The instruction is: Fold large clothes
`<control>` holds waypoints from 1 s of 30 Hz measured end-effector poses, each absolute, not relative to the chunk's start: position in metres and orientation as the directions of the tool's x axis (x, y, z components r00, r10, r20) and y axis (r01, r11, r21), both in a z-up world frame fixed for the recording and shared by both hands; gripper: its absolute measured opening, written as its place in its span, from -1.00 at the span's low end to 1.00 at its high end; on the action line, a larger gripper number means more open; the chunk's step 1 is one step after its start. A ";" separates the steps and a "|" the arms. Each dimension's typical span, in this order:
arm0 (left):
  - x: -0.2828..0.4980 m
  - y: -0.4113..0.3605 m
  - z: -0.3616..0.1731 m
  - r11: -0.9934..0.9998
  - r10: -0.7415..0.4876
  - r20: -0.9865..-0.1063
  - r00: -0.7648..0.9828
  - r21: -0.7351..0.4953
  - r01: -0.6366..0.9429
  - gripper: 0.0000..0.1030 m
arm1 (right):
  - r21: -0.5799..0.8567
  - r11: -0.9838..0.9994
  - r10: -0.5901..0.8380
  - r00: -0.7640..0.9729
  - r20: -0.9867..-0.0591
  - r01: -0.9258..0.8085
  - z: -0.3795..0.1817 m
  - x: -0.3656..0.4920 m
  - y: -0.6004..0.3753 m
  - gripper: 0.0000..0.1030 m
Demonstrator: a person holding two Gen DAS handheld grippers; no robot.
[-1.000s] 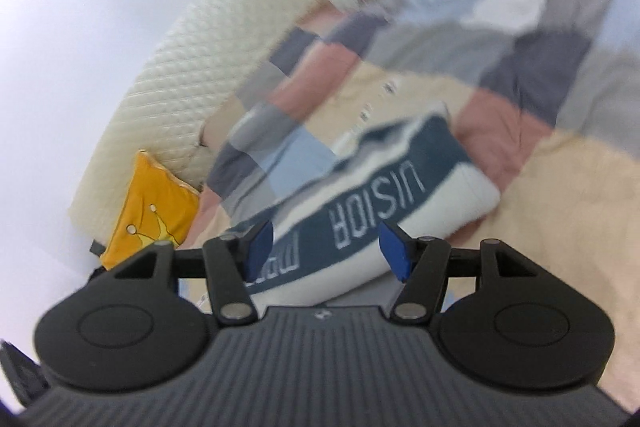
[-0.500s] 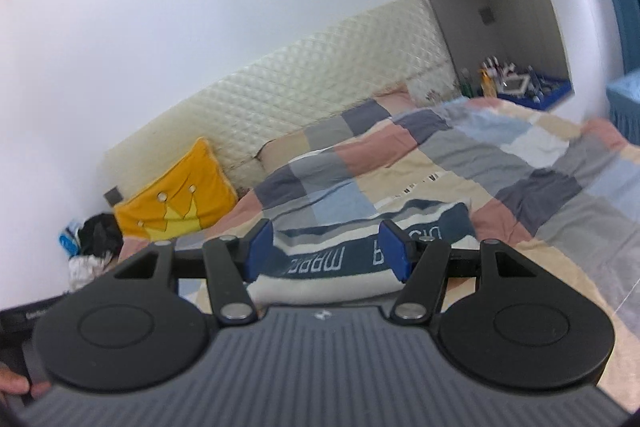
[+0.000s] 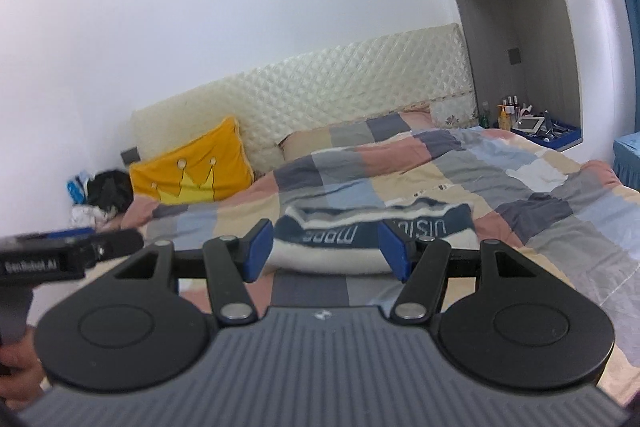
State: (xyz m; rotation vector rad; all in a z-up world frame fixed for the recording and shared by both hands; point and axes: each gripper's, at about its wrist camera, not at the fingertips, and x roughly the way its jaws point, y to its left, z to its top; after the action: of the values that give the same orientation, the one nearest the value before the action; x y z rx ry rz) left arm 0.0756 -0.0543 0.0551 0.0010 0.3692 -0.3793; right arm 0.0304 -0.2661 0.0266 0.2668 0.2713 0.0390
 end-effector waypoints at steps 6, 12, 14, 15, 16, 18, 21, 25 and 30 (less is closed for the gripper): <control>0.075 -0.052 0.040 0.941 -0.330 -0.365 0.871 -0.053 0.334 0.89 | 0.237 0.972 0.068 0.956 -0.287 0.002 0.009 0.023 -0.256 0.21; 0.083 -0.051 0.029 0.944 -0.318 -0.373 0.872 -0.042 0.327 0.89 | 0.234 0.972 0.044 0.951 -0.306 0.030 -0.005 0.026 -0.253 0.21; 0.087 -0.052 0.024 0.943 -0.318 -0.379 0.869 -0.037 0.330 0.89 | 0.221 0.974 0.031 0.949 -0.313 0.041 -0.010 0.027 -0.251 0.21; 0.089 -0.052 0.021 0.944 -0.316 -0.384 0.868 -0.036 0.327 0.89 | 0.217 0.975 0.025 0.947 -0.319 0.047 -0.012 0.028 -0.250 0.21; 0.090 -0.051 0.019 0.945 -0.314 -0.388 0.867 -0.038 0.326 0.89 | 0.215 0.975 0.022 0.945 -0.326 0.051 -0.014 0.030 -0.250 0.21; 0.093 -0.051 0.015 0.945 -0.313 -0.394 0.864 -0.039 0.325 0.89 | 0.212 0.976 0.019 0.942 -0.335 0.055 -0.017 0.031 -0.249 0.21; 0.097 -0.052 0.012 0.947 -0.305 -0.399 0.865 -0.031 0.320 0.89 | 0.195 0.979 0.001 0.942 -0.334 0.068 -0.018 0.032 -0.248 0.21; 0.100 -0.050 0.009 0.947 -0.306 -0.404 0.862 -0.037 0.319 0.89 | 0.192 0.977 -0.024 0.945 -0.326 0.091 -0.018 0.033 -0.253 0.52; 0.101 -0.048 0.008 0.947 -0.307 -0.406 0.861 -0.042 0.318 0.89 | 0.186 0.977 -0.032 0.939 -0.343 0.102 -0.016 0.034 -0.256 0.67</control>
State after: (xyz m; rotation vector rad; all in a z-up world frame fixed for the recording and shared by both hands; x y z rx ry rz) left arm 0.1012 -0.0478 0.0075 0.0264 0.4215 -0.3281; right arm 0.0342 -0.2559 -0.0163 0.2036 0.3460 -0.0688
